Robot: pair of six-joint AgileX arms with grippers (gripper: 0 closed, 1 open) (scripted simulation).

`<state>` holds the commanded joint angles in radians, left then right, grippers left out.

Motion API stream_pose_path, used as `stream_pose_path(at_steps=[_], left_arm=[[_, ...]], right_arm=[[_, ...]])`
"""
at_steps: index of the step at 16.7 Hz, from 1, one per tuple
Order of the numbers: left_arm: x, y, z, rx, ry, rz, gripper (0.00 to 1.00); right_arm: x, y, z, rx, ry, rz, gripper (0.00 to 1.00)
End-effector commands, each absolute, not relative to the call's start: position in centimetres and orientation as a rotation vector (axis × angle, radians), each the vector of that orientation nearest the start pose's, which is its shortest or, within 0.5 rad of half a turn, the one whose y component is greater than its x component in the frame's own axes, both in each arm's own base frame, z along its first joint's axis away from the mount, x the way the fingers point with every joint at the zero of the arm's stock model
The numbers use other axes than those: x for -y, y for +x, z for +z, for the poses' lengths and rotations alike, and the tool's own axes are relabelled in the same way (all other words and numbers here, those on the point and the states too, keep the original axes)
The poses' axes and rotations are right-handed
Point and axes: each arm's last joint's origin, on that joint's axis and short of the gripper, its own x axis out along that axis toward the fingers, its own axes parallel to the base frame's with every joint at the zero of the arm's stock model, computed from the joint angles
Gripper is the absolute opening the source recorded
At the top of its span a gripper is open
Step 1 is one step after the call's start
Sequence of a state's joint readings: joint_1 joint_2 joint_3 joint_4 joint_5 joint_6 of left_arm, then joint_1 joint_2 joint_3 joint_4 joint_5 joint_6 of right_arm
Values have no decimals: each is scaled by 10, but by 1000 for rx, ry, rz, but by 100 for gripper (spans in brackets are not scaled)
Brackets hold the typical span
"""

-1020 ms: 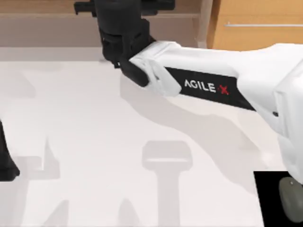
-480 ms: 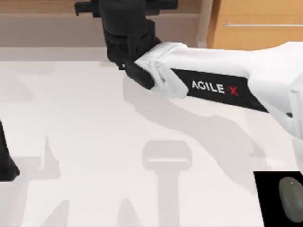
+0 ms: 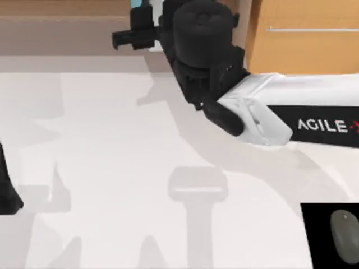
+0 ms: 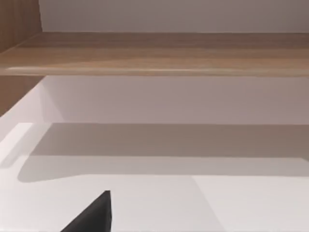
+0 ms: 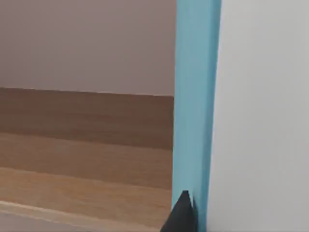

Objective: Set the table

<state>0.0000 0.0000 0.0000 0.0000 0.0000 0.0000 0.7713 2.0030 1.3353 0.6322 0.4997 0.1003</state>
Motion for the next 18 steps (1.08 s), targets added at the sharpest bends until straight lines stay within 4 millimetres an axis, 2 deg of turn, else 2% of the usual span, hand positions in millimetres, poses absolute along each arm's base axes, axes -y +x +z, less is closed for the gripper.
stream_pose_path(at_steps=[4,10,14,18], left_arm=[[1,106,160,0,0,0,100],[1,106,160,0,0,0,100],[1,106,160,0,0,0,100],[1,106,160,0,0,0,100]], right_arm=[[-261,309,211,-139,137,431,0],[-158,281,153,-424,350,454,0],[-83,280,137,-519,620,312,0],[-2,292,143,-460,935,109,0]])
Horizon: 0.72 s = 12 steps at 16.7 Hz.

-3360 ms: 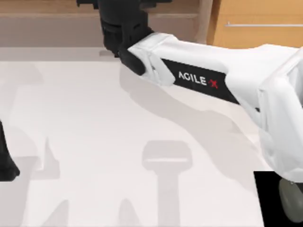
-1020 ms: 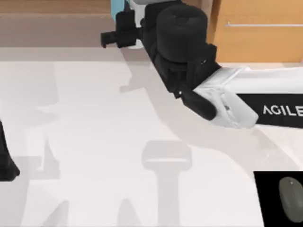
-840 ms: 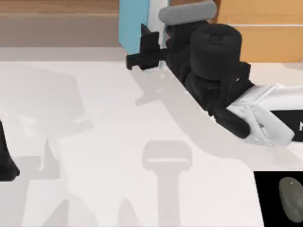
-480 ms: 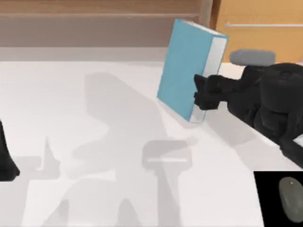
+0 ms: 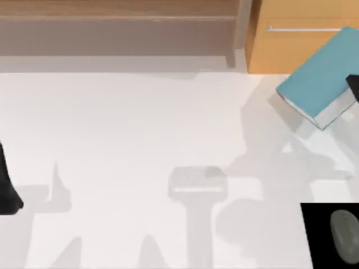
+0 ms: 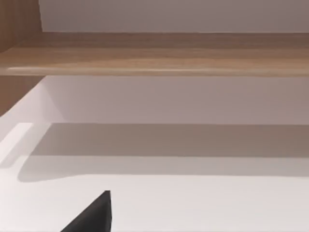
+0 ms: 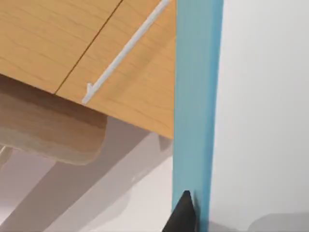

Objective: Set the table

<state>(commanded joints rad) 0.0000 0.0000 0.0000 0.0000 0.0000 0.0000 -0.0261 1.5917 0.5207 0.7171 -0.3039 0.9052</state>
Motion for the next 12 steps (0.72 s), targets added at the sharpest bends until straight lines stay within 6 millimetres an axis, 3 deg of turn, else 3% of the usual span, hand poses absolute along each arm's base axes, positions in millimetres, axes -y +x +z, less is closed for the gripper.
stream_pose_path(at_steps=[7,10,12], left_arm=[[1,106,160,0,0,0,100],[1,106,160,0,0,0,100],[1,106,160,0,0,0,100]], right_arm=[[130,316,162,-235,1387,-162,0],[163,330,159,-196,1507,-208,0],[174,338,155,-191,1553,-223,0]])
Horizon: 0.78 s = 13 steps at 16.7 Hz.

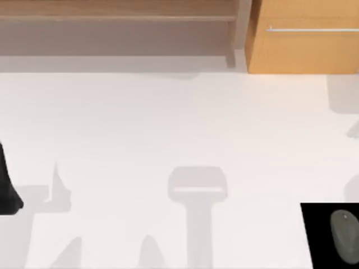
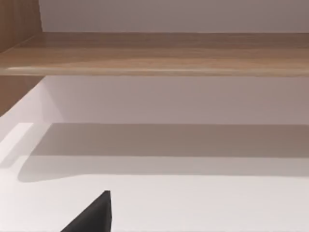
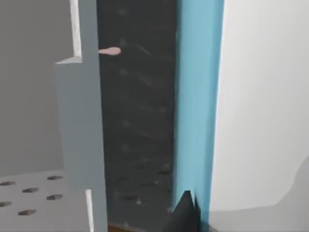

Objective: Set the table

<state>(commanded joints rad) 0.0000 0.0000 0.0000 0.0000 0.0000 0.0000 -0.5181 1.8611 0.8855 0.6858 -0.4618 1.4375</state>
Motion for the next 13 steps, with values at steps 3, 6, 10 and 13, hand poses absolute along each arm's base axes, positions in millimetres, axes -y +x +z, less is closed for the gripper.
stream_pose_path(at_steps=[3,6,10,13], left_arm=[[1,106,160,0,0,0,100],[1,106,160,0,0,0,100],[1,106,160,0,0,0,100],[1,106,160,0,0,0,100]], right_arm=[[177,340,153,-192,1568,-228,0],[177,340,153,-192,1568,-228,0],[176,350,155,-188,1561,-219,0],[176,366,151,-190,1562,-222,0]])
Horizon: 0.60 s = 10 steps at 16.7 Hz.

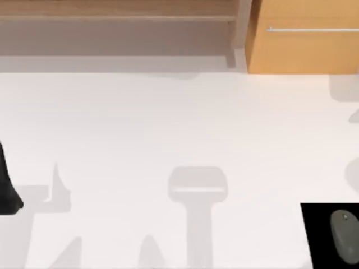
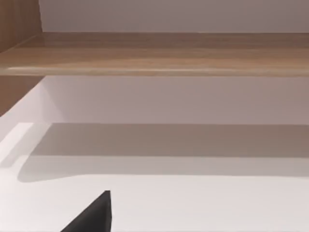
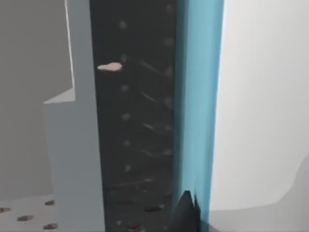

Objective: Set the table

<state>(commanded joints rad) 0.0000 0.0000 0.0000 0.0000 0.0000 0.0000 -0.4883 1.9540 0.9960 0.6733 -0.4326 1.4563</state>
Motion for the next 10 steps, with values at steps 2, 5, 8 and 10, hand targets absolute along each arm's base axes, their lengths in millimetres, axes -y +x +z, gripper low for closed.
stream_pose_path(at_steps=[2,5,8,10], left_arm=[[1,106,160,0,0,0,100],[1,106,160,0,0,0,100],[1,106,160,0,0,0,100],[1,106,160,0,0,0,100]], right_arm=[[177,370,149,-192,1568,-228,0],[177,370,149,-192,1568,-228,0],[177,370,149,-192,1568,-228,23],[177,370,149,-192,1568,-228,38]])
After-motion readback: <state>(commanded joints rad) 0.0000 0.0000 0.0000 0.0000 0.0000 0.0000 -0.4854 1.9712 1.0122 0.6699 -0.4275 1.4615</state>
